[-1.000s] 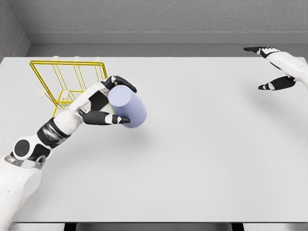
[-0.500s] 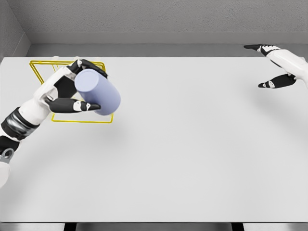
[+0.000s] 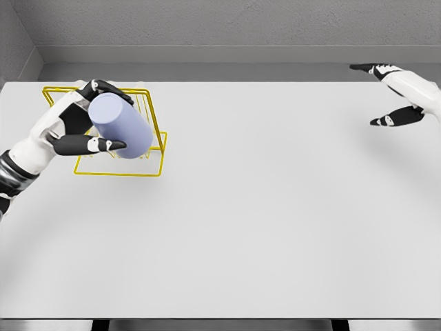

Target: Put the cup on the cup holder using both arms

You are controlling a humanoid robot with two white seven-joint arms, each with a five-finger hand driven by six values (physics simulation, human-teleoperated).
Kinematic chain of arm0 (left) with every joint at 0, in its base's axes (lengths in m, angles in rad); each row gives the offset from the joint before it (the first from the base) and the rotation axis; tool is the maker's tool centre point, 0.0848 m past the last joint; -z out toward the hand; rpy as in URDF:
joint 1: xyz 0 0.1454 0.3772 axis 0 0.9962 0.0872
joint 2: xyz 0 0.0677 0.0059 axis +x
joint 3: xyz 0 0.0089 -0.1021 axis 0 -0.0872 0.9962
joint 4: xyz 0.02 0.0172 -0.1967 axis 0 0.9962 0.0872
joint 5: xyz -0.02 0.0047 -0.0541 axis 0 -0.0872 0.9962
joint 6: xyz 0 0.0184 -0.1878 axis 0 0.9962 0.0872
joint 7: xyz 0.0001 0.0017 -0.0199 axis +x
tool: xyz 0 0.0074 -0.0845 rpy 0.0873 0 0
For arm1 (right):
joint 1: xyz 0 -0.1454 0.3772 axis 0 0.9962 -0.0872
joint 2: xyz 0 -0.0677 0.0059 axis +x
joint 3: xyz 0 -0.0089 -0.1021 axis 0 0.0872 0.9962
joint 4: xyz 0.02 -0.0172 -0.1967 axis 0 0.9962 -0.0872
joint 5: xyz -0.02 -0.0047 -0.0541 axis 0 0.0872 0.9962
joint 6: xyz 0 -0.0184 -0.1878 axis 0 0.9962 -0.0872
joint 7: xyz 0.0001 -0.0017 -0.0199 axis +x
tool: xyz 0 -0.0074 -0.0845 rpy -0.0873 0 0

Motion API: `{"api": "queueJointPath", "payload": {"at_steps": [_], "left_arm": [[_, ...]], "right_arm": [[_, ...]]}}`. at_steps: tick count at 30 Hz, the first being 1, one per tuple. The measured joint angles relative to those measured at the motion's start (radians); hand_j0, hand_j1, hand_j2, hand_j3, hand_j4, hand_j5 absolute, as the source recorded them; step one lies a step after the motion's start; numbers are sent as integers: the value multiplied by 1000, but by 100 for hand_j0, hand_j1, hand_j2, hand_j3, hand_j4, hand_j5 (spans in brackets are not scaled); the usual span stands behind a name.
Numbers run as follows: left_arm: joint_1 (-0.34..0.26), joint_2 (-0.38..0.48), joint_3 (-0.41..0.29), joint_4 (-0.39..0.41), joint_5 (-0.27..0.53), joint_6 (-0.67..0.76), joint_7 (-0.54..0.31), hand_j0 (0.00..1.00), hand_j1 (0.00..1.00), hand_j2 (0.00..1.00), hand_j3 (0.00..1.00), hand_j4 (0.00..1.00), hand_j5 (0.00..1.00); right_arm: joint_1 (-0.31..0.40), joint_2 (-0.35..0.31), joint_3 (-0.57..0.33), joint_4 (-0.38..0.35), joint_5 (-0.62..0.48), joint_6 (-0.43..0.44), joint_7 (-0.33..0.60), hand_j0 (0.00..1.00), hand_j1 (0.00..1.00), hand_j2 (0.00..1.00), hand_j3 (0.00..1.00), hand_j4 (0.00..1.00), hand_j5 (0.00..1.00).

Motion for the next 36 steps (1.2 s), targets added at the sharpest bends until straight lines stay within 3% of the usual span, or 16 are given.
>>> {"api": "queueJointPath", "payload": {"at_steps": [5,6,7,8,12,36], "left_arm": [[0,0,0,6,0,0,0,41,41,41,41,41,41],[0,0,0,6,0,0,0,55,55,55,55,55,55],[0,0,0,7,-2,-1,0,77,77,77,77,77,77],[2,0,0,7,-4,-3,0,86,86,86,86,86,86],[3,0,0,6,-12,-7,0,99,99,99,99,99,99],[29,10,0,-33,-14,-71,1,100,100,100,100,100,100]], "right_arm": [[0,-1,0,0,0,0,0,100,100,100,100,100,100],[0,-2,0,0,0,0,0,100,100,100,100,100,100],[0,-2,0,0,0,0,0,100,100,100,100,100,100],[0,-2,0,0,0,0,0,100,100,100,100,100,100],[0,-2,0,0,1,0,0,100,100,100,100,100,100],[0,-2,1,-1,2,0,0,100,100,100,100,100,100]]}}
